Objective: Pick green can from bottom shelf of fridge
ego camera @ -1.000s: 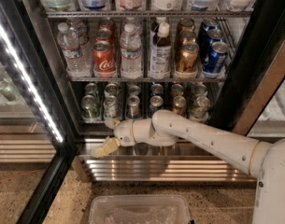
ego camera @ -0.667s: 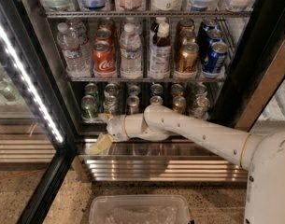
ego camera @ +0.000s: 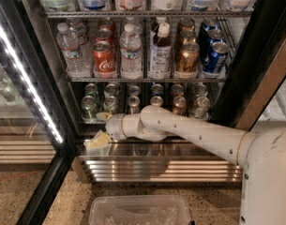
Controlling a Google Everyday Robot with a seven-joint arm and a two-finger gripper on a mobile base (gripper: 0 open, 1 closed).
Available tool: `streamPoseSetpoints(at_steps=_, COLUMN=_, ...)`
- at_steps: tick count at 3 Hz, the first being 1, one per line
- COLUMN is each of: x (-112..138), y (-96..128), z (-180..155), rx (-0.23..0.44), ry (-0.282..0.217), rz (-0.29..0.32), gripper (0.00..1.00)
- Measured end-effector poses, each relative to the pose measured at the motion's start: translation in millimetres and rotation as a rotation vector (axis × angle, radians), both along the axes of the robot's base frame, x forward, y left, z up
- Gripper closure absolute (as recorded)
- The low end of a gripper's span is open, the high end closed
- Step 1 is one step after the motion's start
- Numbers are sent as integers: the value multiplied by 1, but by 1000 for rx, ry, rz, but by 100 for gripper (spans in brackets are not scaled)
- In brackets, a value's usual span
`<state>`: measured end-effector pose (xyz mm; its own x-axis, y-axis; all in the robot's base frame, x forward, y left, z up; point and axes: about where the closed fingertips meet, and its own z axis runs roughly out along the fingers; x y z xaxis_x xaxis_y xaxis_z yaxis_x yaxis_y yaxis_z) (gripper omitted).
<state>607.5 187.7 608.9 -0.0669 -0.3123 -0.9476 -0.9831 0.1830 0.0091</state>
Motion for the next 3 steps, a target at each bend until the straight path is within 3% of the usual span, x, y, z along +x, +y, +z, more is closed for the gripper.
streamPoseSetpoints(at_steps=2, x=17, y=-2, z=-17, rx=-14, ry=-3, rz=-73, gripper=19)
streamPoseSetpoints(at_steps=3, x=17, y=-2, z=-17, rx=-14, ry=-3, rz=-73, gripper=30)
